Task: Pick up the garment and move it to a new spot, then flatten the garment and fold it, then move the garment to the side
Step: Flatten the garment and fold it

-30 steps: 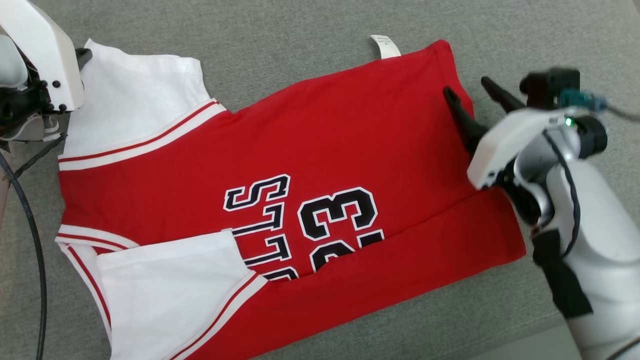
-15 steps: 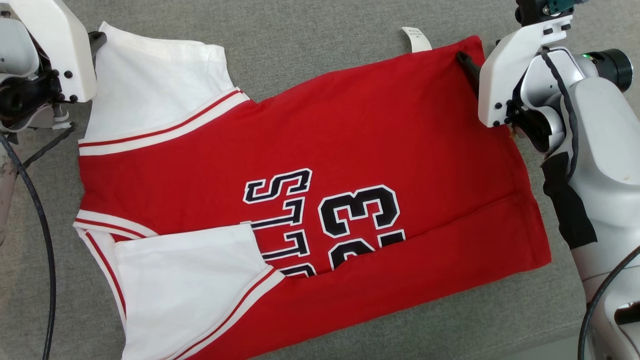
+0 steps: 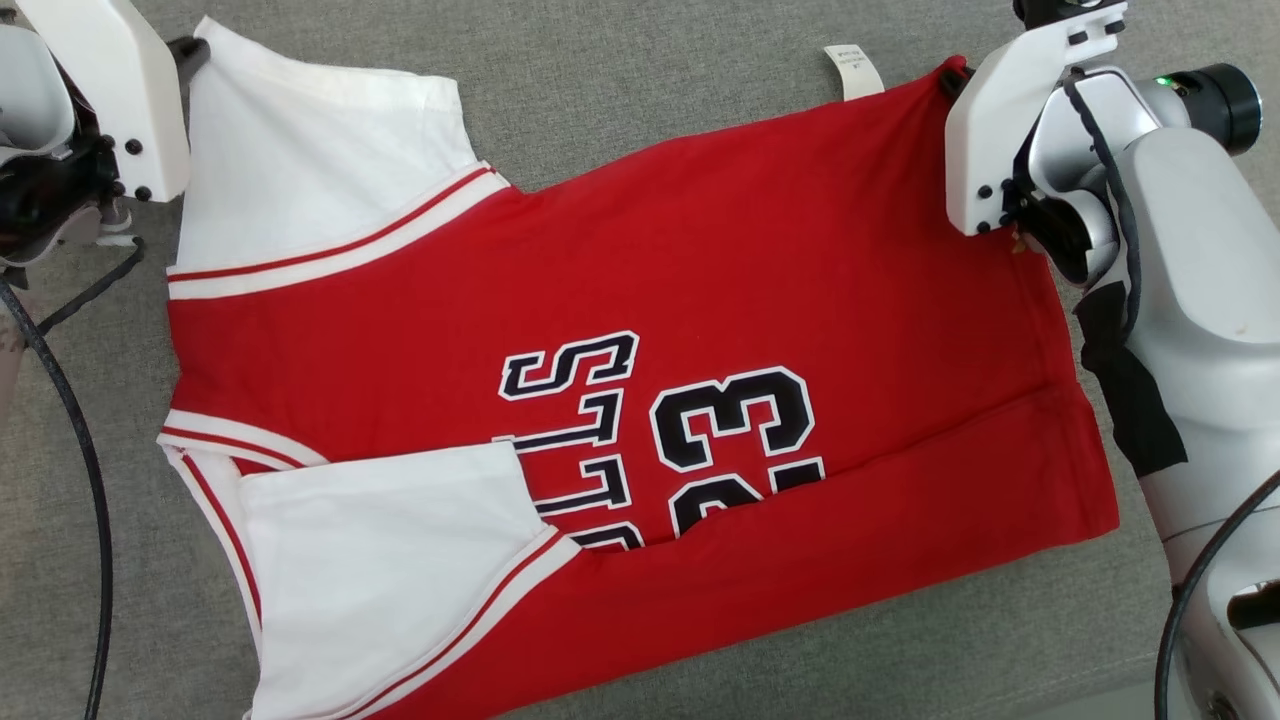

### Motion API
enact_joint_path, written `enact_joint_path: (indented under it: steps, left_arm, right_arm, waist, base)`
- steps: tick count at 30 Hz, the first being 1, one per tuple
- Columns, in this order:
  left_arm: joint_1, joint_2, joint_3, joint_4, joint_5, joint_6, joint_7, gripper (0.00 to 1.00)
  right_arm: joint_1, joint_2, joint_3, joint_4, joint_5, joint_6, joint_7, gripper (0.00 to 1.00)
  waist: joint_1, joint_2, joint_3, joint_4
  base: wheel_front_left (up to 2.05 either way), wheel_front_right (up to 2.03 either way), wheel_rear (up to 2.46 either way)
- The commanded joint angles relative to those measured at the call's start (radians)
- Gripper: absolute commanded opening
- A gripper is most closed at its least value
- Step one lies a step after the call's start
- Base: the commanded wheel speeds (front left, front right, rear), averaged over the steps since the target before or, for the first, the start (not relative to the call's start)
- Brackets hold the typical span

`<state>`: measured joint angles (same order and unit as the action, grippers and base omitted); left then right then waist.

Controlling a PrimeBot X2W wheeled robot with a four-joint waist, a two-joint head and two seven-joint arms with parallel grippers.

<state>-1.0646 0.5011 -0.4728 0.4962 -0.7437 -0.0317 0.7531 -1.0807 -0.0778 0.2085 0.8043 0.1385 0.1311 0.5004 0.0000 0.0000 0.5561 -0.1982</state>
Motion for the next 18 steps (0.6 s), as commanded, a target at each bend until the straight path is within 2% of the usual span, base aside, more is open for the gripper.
enact_joint_path:
  steps: [1,5,13,18]
  left_arm:
    - [-0.018,0.012,0.0,-0.007,0.017,-0.007,-0.027,0.0]
    - [-0.045,0.014,0.004,-0.002,0.044,-0.027,-0.116,0.0]
    - [-0.097,0.0,0.003,0.04,0.09,-0.056,-0.314,0.0]
    - [-0.092,-0.02,0.005,0.058,0.065,-0.078,-0.389,0.0]
  right_arm:
    - [-0.015,-0.012,-0.006,-0.007,0.001,-0.001,-0.019,0.0]
    - [-0.026,-0.028,-0.006,-0.033,0.015,-0.001,-0.11,0.0]
    - [-0.037,-0.098,-0.069,0.024,0.116,-0.001,-0.322,0.0]
    - [-0.021,-0.149,-0.024,0.057,0.209,-0.001,-0.428,0.0]
  waist:
    - [0.0,0.0,0.001,0.001]
    - [0.0,0.0,0.001,0.009]
    - [0.0,0.0,-0.006,0.045]
    - [0.0,0.0,-0.02,0.078]
  base:
    - [0.0,0.0,0.0]
    - [0.0,0.0,0.0]
    - [0.0,0.0,0.0]
    - [0.0,0.0,0.0]
